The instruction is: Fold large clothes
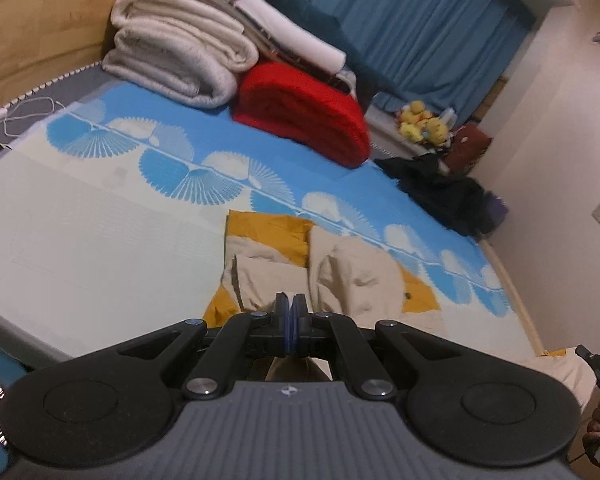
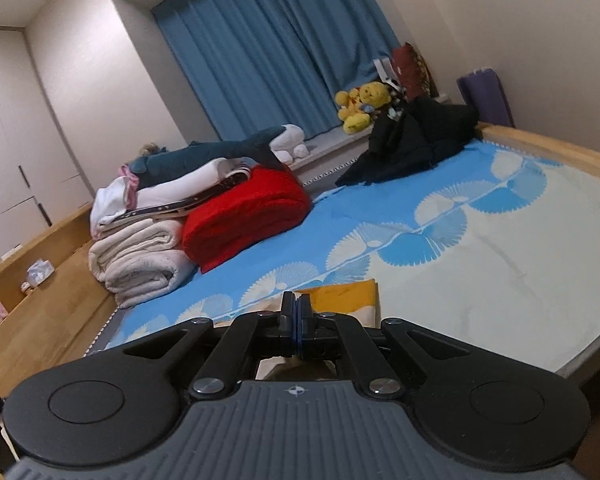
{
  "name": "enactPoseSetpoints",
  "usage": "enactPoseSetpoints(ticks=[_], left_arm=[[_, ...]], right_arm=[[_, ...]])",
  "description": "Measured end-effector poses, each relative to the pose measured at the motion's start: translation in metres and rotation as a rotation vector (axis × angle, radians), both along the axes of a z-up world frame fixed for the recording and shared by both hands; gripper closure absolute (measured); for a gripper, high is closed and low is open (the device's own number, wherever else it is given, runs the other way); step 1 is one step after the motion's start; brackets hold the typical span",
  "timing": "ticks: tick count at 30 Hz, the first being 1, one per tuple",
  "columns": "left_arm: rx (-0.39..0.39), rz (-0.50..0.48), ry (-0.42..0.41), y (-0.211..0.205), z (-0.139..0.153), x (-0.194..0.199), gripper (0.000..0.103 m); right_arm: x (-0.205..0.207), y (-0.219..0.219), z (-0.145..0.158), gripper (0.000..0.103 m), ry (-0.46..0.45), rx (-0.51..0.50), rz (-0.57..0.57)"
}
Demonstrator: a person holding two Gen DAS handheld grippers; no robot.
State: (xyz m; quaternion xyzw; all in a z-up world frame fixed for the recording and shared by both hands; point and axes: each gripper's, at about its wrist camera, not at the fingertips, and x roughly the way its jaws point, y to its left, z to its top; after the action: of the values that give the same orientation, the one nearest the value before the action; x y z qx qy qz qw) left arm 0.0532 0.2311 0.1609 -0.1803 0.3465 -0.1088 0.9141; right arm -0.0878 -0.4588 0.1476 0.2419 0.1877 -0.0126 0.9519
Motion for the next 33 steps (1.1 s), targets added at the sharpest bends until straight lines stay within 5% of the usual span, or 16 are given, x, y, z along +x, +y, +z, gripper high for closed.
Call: enactPoseSetpoints(ticks=[9, 12, 16, 20, 22, 25, 33], left_arm=[[-0.041, 0.09, 0.104, -0.009, -0.098, 0.188, 0.101], [-0.108, 0.122, 0.12, -0.001, -0.123, 0.226, 0.095], [-0.139, 0.204, 0.108, 0.012, -0.13, 0.236, 0.075], [-0.072, 0.185, 0.137, 0.004, -0.135, 0.245, 0.071], [-0.048, 0.162, 0.158, -0.005, -0.143, 0.248, 0.063], [0.04, 0.123, 0.192, -0.018, -0.163, 0.251, 0.059], [0.165, 0.107, 0.279, -0.042, -0.197, 0.268, 0.053]], right_arm=[[0.18, -0.013, -0.061, 0.103, 0.143, -0.016, -0.057], [0.234, -0.017, -0.083, 0.097, 0.17, -0.053, -0.125], [0.254, -0.026, -0.103, 0.097, 0.126, -0.037, -0.159], [0.267, -0.026, -0.112, 0.089, 0.15, -0.057, -0.113], [0.276, -0.023, -0.123, 0.068, 0.193, -0.069, -0.063], [0.282, -0.015, -0.145, 0.058, 0.277, -0.101, 0.005], [0.303, 0.001, -0.192, 0.055, 0.477, -0.123, 0.063]])
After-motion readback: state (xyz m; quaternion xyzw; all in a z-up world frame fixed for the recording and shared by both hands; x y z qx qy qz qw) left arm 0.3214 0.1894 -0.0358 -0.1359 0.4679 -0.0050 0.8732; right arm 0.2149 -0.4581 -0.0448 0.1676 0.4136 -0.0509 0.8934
